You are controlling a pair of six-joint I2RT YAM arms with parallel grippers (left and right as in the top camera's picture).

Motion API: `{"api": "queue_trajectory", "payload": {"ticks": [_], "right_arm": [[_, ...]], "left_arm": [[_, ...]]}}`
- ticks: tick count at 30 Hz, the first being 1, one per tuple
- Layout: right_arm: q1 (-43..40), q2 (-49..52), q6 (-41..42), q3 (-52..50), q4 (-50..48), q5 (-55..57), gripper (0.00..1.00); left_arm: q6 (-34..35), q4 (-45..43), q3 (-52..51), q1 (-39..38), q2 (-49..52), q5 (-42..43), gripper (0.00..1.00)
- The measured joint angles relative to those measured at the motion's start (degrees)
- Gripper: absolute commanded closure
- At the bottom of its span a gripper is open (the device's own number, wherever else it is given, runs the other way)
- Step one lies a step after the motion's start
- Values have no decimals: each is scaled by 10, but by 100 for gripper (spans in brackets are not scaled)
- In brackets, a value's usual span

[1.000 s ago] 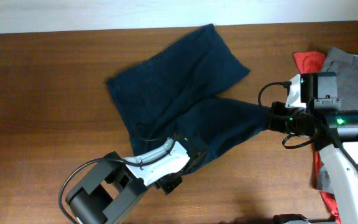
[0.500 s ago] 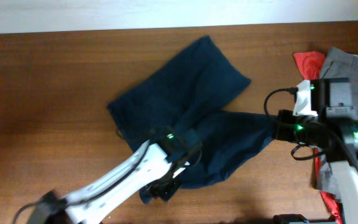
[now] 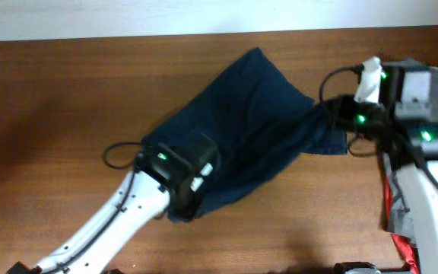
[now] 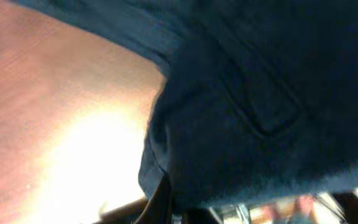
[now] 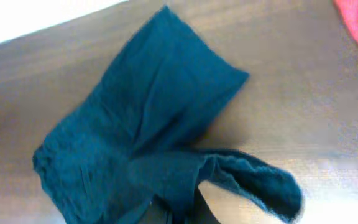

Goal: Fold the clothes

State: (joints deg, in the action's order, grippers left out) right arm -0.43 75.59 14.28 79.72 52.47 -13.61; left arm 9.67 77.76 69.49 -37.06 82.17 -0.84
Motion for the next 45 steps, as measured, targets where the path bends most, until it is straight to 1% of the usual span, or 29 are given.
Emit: {"api": "queue_trajectory", "payload": {"ticks": [4,8,12,17,21,30,33,35,36,38,40,41,42,43,45], "right_arm": [[0,64,0,0,-82,-39,96],[0,121,1,0,-172,-96,96],[0,165,0,0,-249,-147,96],[0,212,1,0,-291,-173,96],[3,242,1,0,-322,-178,96],[38,304,1,0,-445,-180,96],[43,320,0,0,-475,-180,96],[43,330,1,0,-487,-177,96],[43,338,1,0,-494,-177,96],[43,350,0,0,-504,-173,96],[43,362,0,0,-513,-167,95],[43,367,1,0,-513,-162,94],[43,372,1,0,-513,-157,93],[43,375,1,0,-513,-152,81],[43,379,2,0,-510,-142,59]], "left_arm": [[13,-55,0,77,0,-23,100],[19,-113,0,138,0,-34,100],[-3,-173,0,177,0,-42,100],[-30,-214,0,186,9,-66,100],[-43,-229,0,186,42,-97,100],[-56,-290,0,187,119,-146,100],[-56,-307,0,191,133,-164,100],[-56,-318,0,197,141,-173,98],[-56,-325,0,202,145,-177,95],[-57,-342,0,212,150,-182,80],[-59,-365,1,224,156,-187,73],[-58,-375,1,229,158,-188,67],[-58,-386,1,234,160,-191,57],[-60,-400,0,239,162,-192,51],[-62,-431,1,245,167,-196,51]]}}
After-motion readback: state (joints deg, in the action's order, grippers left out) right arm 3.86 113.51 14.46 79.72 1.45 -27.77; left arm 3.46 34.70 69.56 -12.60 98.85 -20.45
